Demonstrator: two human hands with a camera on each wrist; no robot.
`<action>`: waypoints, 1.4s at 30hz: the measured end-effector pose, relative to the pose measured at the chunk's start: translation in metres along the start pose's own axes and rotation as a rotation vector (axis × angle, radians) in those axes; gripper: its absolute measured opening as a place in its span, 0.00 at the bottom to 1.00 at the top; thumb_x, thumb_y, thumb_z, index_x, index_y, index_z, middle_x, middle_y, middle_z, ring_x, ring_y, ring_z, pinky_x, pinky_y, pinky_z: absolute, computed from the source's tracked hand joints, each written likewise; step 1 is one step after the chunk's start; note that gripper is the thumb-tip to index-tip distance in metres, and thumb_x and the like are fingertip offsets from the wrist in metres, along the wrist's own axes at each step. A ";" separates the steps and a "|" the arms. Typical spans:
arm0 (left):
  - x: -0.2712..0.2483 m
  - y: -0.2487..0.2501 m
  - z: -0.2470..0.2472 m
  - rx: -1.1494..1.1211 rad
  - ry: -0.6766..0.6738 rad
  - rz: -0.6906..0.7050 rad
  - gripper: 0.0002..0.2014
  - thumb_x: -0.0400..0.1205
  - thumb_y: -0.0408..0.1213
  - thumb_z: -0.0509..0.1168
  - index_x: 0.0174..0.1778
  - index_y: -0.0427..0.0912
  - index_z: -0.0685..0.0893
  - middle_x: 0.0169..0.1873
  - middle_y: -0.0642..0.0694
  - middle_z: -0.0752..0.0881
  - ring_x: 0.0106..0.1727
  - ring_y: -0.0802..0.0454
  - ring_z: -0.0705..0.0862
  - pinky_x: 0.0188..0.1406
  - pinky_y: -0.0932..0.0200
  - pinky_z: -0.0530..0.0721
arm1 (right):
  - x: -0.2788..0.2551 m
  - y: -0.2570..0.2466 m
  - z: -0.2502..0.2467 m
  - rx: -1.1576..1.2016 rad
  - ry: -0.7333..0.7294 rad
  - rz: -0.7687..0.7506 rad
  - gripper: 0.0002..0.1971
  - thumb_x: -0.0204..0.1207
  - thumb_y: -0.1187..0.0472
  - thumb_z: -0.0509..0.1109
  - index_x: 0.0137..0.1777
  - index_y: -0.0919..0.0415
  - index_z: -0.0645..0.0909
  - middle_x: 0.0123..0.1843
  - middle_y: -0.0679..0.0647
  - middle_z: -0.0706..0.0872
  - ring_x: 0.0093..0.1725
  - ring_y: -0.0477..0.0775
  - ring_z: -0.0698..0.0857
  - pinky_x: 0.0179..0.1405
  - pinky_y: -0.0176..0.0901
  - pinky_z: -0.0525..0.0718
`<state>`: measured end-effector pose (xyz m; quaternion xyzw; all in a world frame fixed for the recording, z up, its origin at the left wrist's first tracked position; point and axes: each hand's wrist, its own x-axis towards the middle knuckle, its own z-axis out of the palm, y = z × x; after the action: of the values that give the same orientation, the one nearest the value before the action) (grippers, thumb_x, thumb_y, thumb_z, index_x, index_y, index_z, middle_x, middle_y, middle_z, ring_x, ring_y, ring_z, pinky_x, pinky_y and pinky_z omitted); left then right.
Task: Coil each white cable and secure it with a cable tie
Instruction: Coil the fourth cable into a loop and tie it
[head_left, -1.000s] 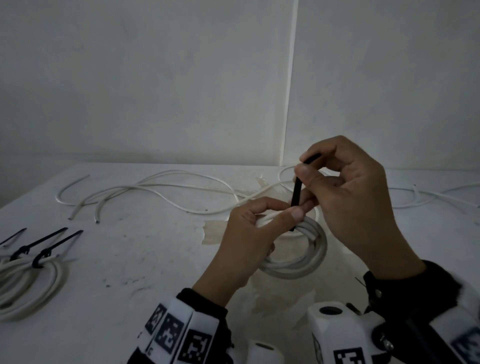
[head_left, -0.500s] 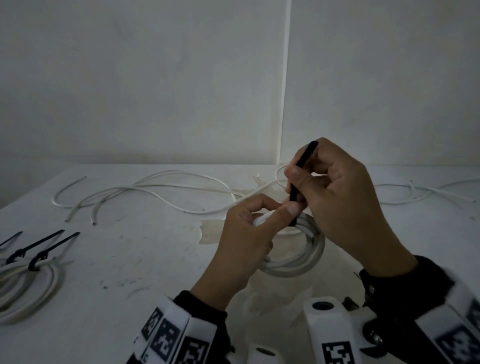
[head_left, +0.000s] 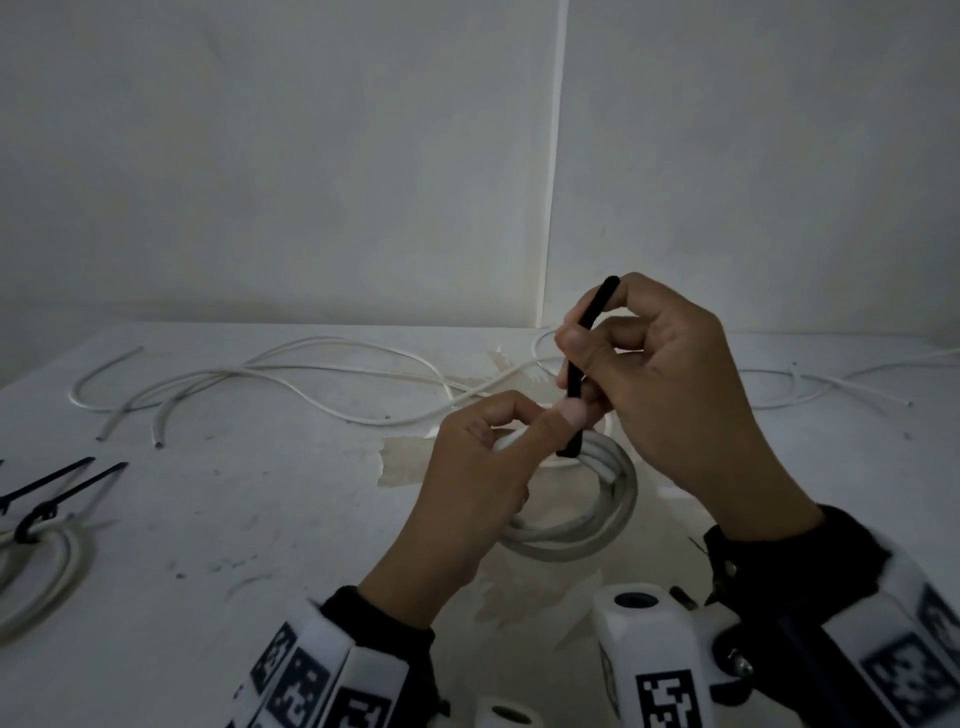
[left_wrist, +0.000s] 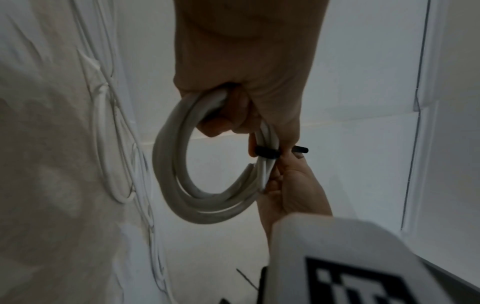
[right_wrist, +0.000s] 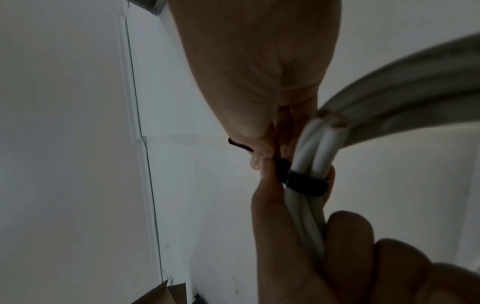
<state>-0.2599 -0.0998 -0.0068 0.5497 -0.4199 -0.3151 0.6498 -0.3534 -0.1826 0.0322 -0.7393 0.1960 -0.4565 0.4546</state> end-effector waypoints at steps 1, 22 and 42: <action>0.000 -0.002 0.000 0.004 -0.004 -0.004 0.13 0.62 0.52 0.69 0.18 0.50 0.78 0.10 0.55 0.67 0.15 0.57 0.61 0.22 0.60 0.64 | 0.000 0.001 0.001 -0.014 -0.001 -0.005 0.06 0.75 0.68 0.69 0.39 0.58 0.78 0.23 0.57 0.83 0.18 0.46 0.80 0.21 0.36 0.80; 0.014 0.005 -0.029 -0.099 0.197 0.115 0.11 0.72 0.46 0.66 0.27 0.45 0.83 0.11 0.53 0.65 0.15 0.60 0.62 0.16 0.66 0.67 | -0.007 0.015 0.016 -0.112 -0.419 0.138 0.17 0.71 0.43 0.50 0.39 0.53 0.72 0.32 0.48 0.80 0.38 0.48 0.81 0.44 0.43 0.77; -0.009 0.023 -0.056 0.179 -0.065 0.023 0.15 0.84 0.40 0.55 0.31 0.40 0.73 0.15 0.56 0.70 0.18 0.62 0.68 0.23 0.66 0.75 | -0.022 0.018 0.042 -0.096 -0.253 0.044 0.14 0.73 0.44 0.52 0.39 0.52 0.73 0.25 0.45 0.72 0.24 0.41 0.77 0.32 0.42 0.78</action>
<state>-0.2155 -0.0623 0.0117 0.5901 -0.4735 -0.2863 0.5879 -0.3266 -0.1552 -0.0014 -0.8074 0.1751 -0.3397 0.4495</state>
